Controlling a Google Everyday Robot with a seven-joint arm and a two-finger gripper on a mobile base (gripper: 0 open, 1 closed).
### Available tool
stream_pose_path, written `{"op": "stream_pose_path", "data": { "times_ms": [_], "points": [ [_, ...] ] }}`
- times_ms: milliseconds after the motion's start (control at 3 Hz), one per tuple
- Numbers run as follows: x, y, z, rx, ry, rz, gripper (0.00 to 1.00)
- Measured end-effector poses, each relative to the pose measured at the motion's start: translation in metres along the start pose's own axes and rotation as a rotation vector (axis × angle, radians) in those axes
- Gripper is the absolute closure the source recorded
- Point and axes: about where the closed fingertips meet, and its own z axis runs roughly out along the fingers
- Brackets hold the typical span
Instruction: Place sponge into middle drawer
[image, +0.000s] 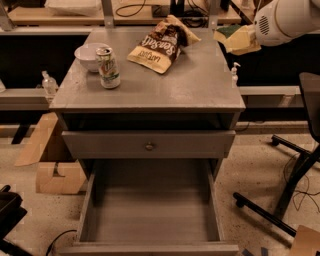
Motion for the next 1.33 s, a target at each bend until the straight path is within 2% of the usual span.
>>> {"op": "stream_pose_path", "data": {
  "times_ms": [333, 667, 1000, 1333],
  "points": [
    [0.001, 0.031, -0.025, -0.12, -0.012, -0.104, 1.0],
    [0.001, 0.036, -0.025, -0.134, -0.017, -0.176, 1.0],
    [0.001, 0.036, -0.025, -0.134, -0.017, -0.176, 1.0],
    [0.023, 0.057, -0.021, -0.169, -0.023, -0.185, 1.0]
  ]
}}
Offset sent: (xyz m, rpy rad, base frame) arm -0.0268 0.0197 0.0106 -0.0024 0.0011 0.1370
